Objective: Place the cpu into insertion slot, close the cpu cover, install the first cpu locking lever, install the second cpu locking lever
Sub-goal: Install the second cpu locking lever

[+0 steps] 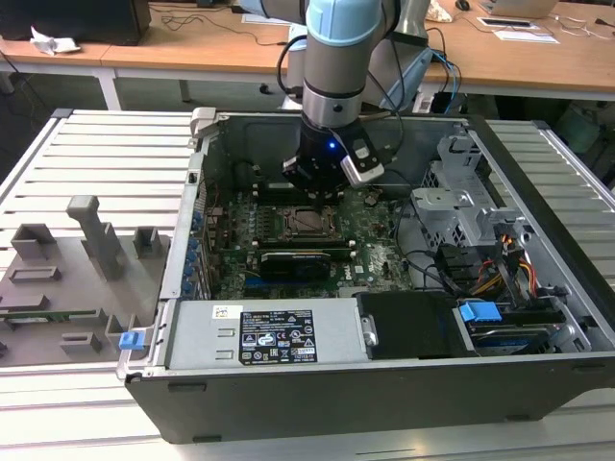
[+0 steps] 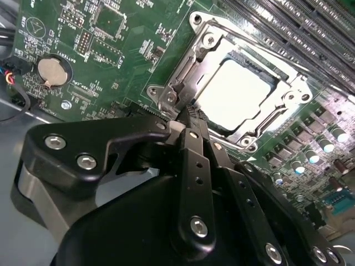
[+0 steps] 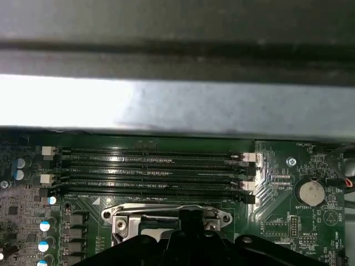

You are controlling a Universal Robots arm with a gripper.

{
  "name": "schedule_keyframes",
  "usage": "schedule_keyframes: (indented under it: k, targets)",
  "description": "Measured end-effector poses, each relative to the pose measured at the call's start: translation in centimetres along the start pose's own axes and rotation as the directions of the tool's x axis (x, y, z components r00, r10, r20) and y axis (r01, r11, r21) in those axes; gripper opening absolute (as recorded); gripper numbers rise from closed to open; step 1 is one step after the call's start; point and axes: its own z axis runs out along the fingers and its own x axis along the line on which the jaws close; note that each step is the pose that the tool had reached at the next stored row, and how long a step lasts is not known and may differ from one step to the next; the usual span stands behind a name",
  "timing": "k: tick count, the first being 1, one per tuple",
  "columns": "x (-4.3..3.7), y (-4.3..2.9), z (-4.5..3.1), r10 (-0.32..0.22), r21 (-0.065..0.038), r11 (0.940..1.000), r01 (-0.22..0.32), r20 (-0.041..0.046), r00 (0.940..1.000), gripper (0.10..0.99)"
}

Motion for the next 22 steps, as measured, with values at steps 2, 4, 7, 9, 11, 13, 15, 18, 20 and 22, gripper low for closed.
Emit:
schedule_keyframes:
  k: [2,4,7,9,11,13,15,18,20,22]
  targets:
    - [-0.01,-0.13,-0.01,0.000,0.000,1.0000,0.000,0.0000,1.0000,0.106]
    - [-0.01,-0.31,-0.02,0.000,0.000,1.0000,0.000,0.0001,1.0000,0.106]
    - [-0.01,-0.30,-0.30,0.000,0.000,1.0000,0.000,0.0001,1.0000,0.106]
    - [-0.02,-0.26,-0.87,0.000,0.000,1.0000,0.000,0.0001,1.0000,0.106]
    - [-0.04,-0.22,-1.51,0.000,0.000,1.0000,0.000,0.0000,1.0000,0.106]
    - [-0.03,-0.38,-1.54,0.000,0.000,1.0000,0.000,0.0000,1.0000,0.106]
    - [-0.02,-0.67,-1.56,0.000,0.000,1.0000,0.000,0.0000,1.0000,0.106]
    - [-0.01,-1.21,-1.60,0.000,0.000,1.0000,0.000,0.0001,1.0000,0.106]
    - [0.00,-1.23,-1.72,0.000,0.000,1.0000,0.000,-0.0001,1.0000,0.106]
    - [-0.01,-1.21,-2.03,0.000,0.000,1.0000,0.000,0.0000,1.0000,0.106]
